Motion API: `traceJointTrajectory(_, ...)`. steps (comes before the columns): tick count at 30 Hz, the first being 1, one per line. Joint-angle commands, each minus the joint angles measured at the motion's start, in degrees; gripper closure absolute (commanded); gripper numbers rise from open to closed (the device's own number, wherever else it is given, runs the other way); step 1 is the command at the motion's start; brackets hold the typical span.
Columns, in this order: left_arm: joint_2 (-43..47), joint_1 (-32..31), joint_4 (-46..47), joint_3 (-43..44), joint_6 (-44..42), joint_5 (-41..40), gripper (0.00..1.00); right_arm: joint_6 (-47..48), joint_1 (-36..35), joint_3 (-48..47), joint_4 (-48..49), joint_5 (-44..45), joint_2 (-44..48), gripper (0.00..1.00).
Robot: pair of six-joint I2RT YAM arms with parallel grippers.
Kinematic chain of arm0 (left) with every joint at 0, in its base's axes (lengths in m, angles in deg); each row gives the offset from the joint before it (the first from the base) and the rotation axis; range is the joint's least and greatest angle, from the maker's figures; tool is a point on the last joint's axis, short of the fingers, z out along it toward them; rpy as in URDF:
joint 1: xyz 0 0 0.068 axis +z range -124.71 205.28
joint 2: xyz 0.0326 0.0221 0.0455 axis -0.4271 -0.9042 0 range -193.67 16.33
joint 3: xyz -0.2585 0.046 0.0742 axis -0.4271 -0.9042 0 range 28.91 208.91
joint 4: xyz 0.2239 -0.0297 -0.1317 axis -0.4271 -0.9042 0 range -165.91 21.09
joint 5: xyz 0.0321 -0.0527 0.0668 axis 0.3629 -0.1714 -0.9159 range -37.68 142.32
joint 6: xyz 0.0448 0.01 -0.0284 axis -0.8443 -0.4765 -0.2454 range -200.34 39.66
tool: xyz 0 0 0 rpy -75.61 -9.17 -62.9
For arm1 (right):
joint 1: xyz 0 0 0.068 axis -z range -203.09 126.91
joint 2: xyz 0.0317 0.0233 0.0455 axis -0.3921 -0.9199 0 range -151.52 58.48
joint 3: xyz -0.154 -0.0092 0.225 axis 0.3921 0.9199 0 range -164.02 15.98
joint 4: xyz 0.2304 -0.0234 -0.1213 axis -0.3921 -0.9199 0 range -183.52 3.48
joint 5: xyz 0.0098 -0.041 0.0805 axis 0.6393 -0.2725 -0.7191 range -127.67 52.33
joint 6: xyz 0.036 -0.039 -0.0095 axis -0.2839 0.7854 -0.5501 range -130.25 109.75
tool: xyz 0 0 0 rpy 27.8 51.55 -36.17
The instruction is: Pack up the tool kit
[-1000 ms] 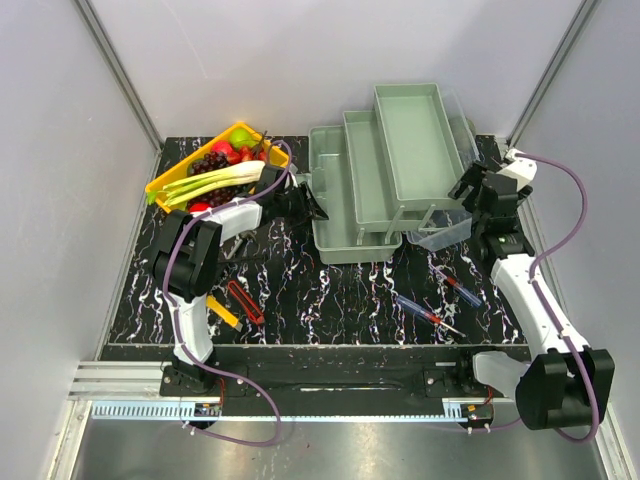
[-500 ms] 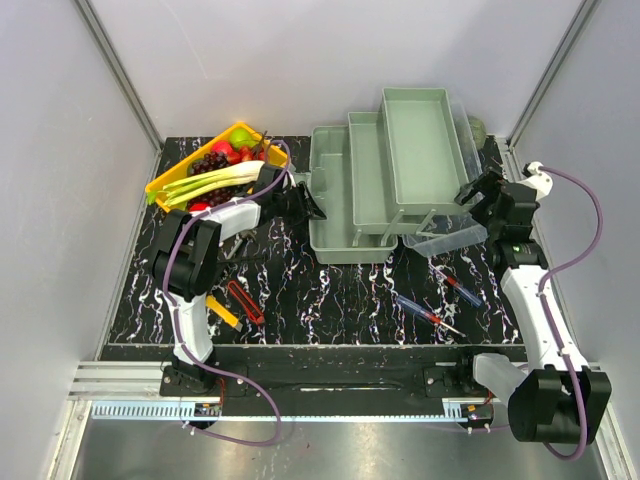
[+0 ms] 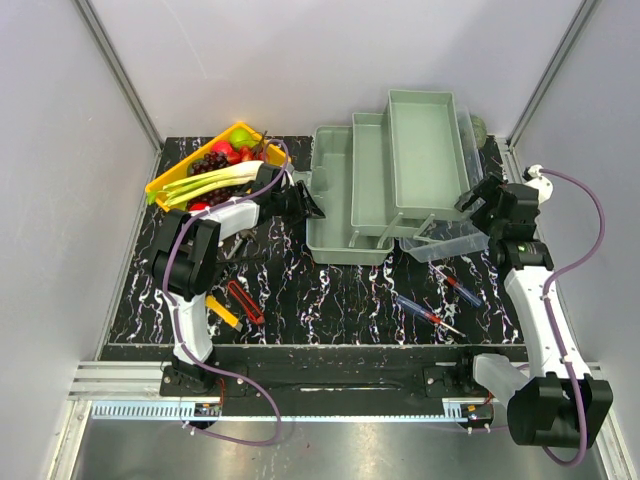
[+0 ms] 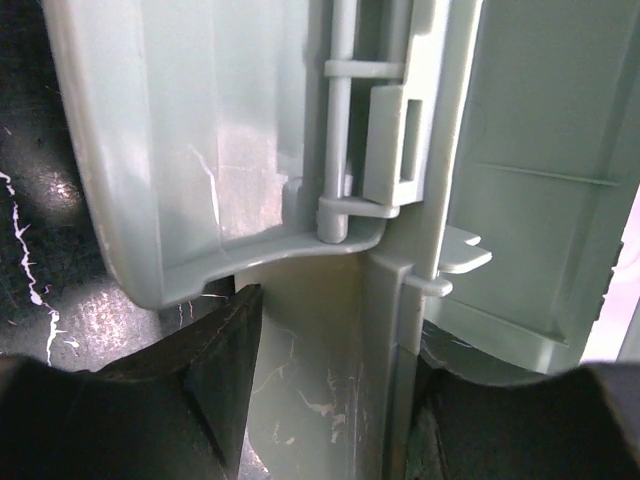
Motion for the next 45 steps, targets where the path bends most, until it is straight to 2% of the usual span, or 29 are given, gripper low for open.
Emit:
traceJointTrajectory(1,-2.0,0.8,-3.4,-0.8,-0.4,-0.7,0.48,4.5,0.6,-0.9,-11.7,-0.6,0.5,0.01)
traceJointTrajectory(7,-1.8,0.8,-3.8,-0.6,-0.4,-0.8,0.43,5.6,0.6,-5.0,-15.8,5.8,1.4,0.01)
traceJointTrajectory(11,-1.7,1.1,-4.2,-0.7,-0.4,-1.0,0.4,8.2,0.6,-8.6,-16.9,6.2,1.8,0.01)
traceJointTrajectory(21,-0.8,1.4,-4.1,-1.1,-0.4,-0.9,0.34,13.4,0.6,-16.5,-16.8,-13.0,0.8,0.01)
traceJointTrajectory(31,6.0,1.5,-4.3,2.2,-2.9,0.2,0.01,13.7,0.6,-26.8,-23.0,-22.0,-0.8,0.01)
traceJointTrajectory(40,15.8,1.9,-13.5,9.0,-9.2,-5.7,0.01,14.6,0.6,-34.5,-24.9,-31.9,-1.7,0.0)
traceJointTrajectory(45,24.4,2.8,-23.1,6.3,-12.7,-16.6,0.01,16.5,0.4,-34.0,-22.7,-39.7,-3.2,0.01)
